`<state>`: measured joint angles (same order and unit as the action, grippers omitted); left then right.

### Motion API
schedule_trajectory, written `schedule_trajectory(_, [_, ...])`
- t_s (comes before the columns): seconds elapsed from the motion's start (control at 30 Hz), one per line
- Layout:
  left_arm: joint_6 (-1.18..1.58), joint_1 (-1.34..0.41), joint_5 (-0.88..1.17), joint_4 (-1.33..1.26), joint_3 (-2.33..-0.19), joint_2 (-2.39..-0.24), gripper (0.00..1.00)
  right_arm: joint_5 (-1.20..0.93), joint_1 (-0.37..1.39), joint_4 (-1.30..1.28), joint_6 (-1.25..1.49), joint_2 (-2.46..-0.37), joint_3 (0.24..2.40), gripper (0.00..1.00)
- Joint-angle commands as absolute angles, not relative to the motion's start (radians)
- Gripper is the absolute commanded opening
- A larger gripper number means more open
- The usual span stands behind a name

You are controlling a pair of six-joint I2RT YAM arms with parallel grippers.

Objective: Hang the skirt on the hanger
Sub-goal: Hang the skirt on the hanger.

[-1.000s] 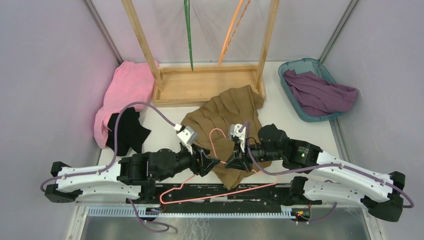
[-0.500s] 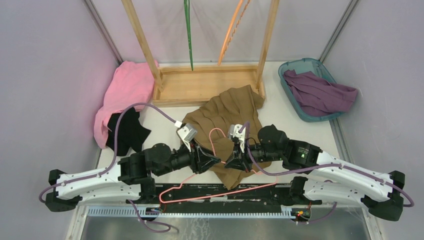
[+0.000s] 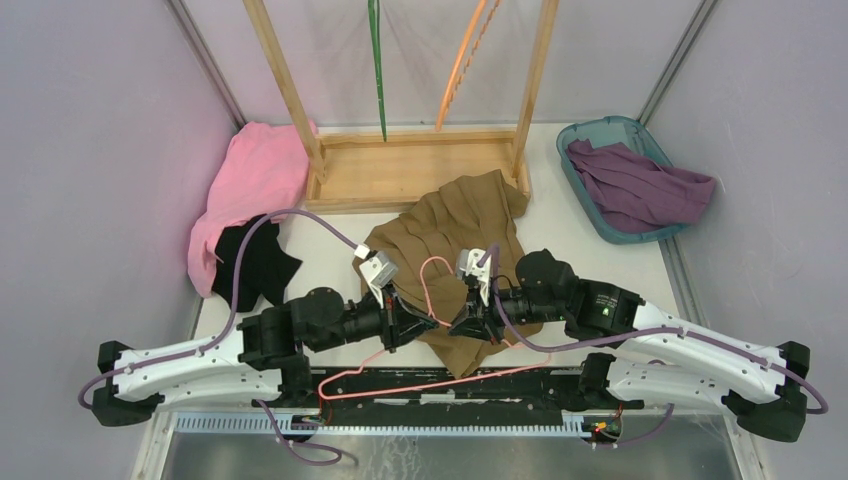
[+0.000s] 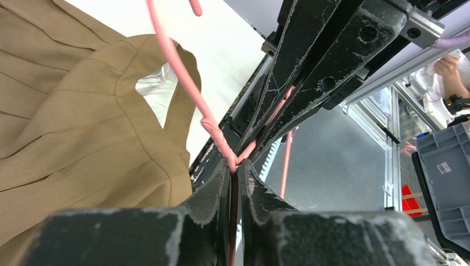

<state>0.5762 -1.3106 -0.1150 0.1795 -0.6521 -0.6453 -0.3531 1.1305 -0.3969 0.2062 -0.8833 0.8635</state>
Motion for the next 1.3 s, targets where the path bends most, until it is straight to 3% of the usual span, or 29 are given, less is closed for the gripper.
schedule_trajectory(0.0, [0.575, -1.3, -0.106, 0.131, -0.676, -0.643, 0.1, -0.342, 1.137, -0.336, 0.21, -0.886, 0.876, 0.01])
schedule_trajectory(0.1, [0.565, -1.299, -0.133, 0.148, -0.683, -0.652, 0.05, -0.333, 1.137, -0.351, 0.224, -0.896, 0.886, 0.04])
schedule_trajectory(0.17, [0.556, -1.298, -0.189, 0.201, -0.695, -0.651, 0.03, -0.294, 1.136, -0.372, 0.248, -0.893, 0.898, 0.22])
schedule_trajectory(0.23, [0.546, -1.298, -0.257, 0.267, -0.7, -0.639, 0.03, -0.237, 1.136, -0.418, 0.265, -0.884, 0.911, 0.32])
schedule_trajectory(0.5, [0.57, -1.297, -0.439, 0.44, -0.718, -0.62, 0.03, 0.236, 1.126, -0.708, 0.443, -0.844, 0.942, 0.49])
schedule_trajectory(0.6, [0.564, -1.297, -0.444, 0.443, -0.715, -0.609, 0.03, 0.43, 1.118, -0.831, 0.545, -0.81, 0.94, 0.47])
schedule_trajectory(0.73, [0.544, -1.298, -0.403, 0.345, -0.677, -0.598, 0.03, 0.478, 1.115, -0.902, 0.65, -0.824, 0.881, 0.22])
schedule_trajectory(0.8, [0.526, -1.298, -0.387, 0.292, -0.647, -0.602, 0.03, 0.482, 1.115, -0.905, 0.7, -0.849, 0.84, 0.18])
schedule_trajectory(1.0, [0.526, -1.298, -0.426, 0.306, -0.623, -0.62, 0.03, 0.557, 1.114, -0.956, 0.796, -0.906, 0.802, 0.29])
schedule_trajectory(1.27, [0.531, -1.298, -0.431, 0.321, -0.6, -0.561, 0.03, 0.572, 1.098, -0.841, 0.836, -0.984, 0.726, 0.34])
